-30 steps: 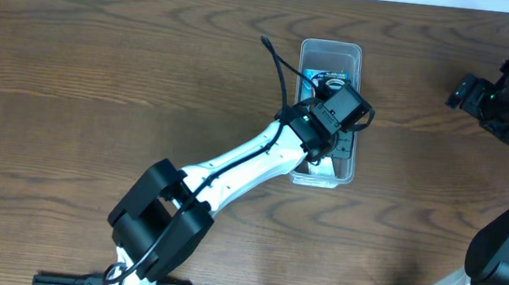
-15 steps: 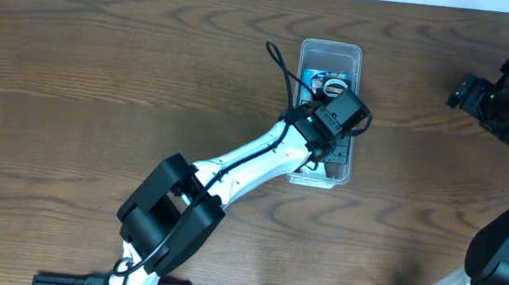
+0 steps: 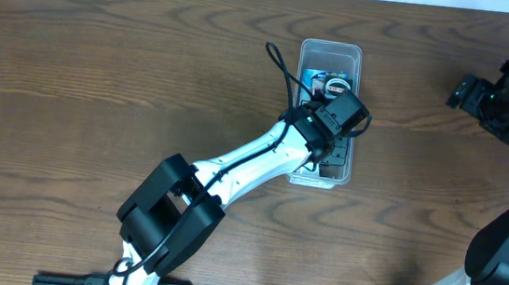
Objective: Pack container
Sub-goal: 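Lower the bottle into the container and open the left gripper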
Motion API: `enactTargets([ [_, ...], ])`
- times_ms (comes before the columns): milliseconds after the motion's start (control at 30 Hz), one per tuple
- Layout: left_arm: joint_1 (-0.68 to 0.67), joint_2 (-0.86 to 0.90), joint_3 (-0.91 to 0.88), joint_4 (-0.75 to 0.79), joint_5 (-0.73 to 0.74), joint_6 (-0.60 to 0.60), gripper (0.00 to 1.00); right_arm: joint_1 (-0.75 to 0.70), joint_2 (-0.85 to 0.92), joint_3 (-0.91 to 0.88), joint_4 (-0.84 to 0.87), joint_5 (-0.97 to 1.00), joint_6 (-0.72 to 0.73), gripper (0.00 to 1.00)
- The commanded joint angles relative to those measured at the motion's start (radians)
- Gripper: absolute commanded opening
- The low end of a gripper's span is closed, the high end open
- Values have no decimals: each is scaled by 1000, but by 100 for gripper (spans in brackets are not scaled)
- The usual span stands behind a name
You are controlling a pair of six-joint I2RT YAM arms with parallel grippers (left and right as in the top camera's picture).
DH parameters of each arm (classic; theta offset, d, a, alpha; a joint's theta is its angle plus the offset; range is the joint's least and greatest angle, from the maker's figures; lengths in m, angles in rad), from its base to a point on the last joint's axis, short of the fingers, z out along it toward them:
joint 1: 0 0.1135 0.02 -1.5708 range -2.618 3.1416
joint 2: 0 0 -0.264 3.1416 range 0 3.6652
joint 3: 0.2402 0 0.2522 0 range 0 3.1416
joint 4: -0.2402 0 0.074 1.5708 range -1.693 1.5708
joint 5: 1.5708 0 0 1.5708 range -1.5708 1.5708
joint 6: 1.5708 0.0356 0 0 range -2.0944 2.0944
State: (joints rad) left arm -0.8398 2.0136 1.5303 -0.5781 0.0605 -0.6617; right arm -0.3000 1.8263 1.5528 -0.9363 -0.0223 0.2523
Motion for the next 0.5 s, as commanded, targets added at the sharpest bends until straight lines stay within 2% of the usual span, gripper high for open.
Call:
enactTargets([
  [0, 3, -19, 4, -3, -7, -1, 46, -1, 2, -4, 2, 7, 5, 99],
  [467, 2, -56, 8, 34, 64, 38, 47, -1, 2, -4, 2, 7, 5, 99],
])
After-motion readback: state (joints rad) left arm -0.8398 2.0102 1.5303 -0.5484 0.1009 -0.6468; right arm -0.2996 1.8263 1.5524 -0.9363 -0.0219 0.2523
